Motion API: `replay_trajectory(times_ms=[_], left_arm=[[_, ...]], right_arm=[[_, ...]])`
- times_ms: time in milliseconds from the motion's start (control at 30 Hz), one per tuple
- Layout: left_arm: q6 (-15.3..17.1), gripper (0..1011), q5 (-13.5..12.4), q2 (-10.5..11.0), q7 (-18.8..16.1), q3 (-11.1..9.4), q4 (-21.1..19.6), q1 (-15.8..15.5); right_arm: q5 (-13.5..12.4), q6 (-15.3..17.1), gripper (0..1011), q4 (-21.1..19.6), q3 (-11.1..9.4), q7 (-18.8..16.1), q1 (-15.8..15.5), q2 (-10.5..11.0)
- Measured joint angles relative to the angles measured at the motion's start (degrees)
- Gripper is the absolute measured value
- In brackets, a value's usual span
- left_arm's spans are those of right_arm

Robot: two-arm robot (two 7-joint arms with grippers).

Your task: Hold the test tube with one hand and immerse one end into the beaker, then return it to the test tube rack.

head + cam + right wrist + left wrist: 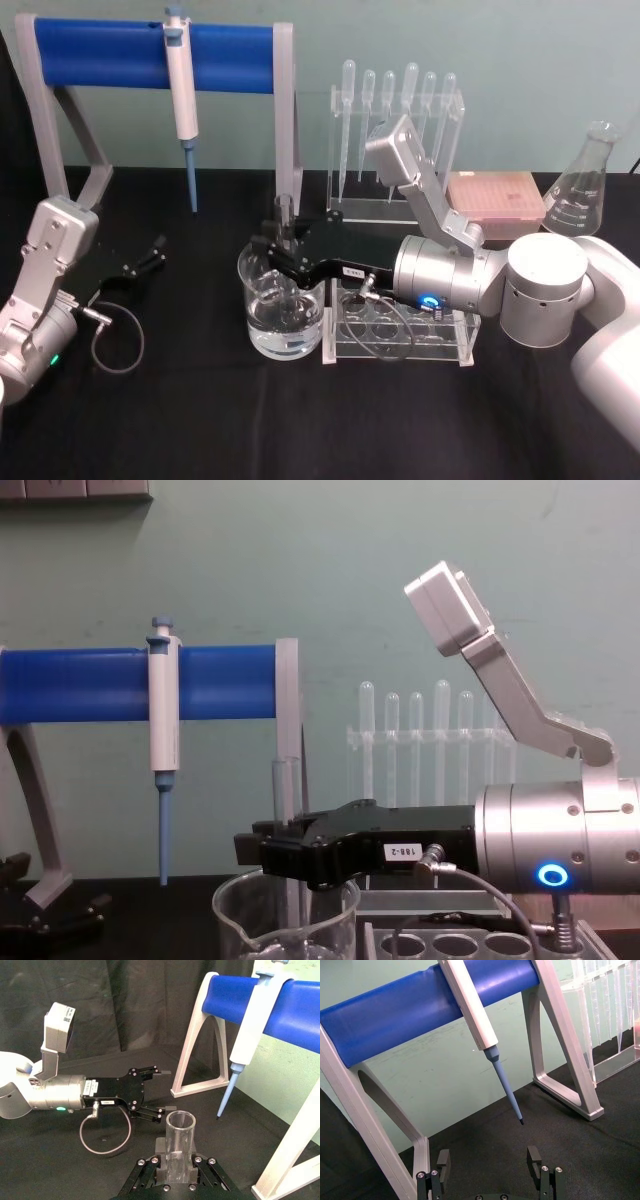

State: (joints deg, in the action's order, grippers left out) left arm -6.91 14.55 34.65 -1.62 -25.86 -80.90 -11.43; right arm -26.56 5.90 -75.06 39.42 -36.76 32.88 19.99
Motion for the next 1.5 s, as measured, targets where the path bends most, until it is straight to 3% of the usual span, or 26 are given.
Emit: replay_trajectory(times_ms=[1500], left_arm=[[0.00,1000,0.00,0.00,0.00,0.00,0.00,0.00]], right_arm=[[0.00,-0.01,225,0.00,0.00,0.00,0.00,0.00]])
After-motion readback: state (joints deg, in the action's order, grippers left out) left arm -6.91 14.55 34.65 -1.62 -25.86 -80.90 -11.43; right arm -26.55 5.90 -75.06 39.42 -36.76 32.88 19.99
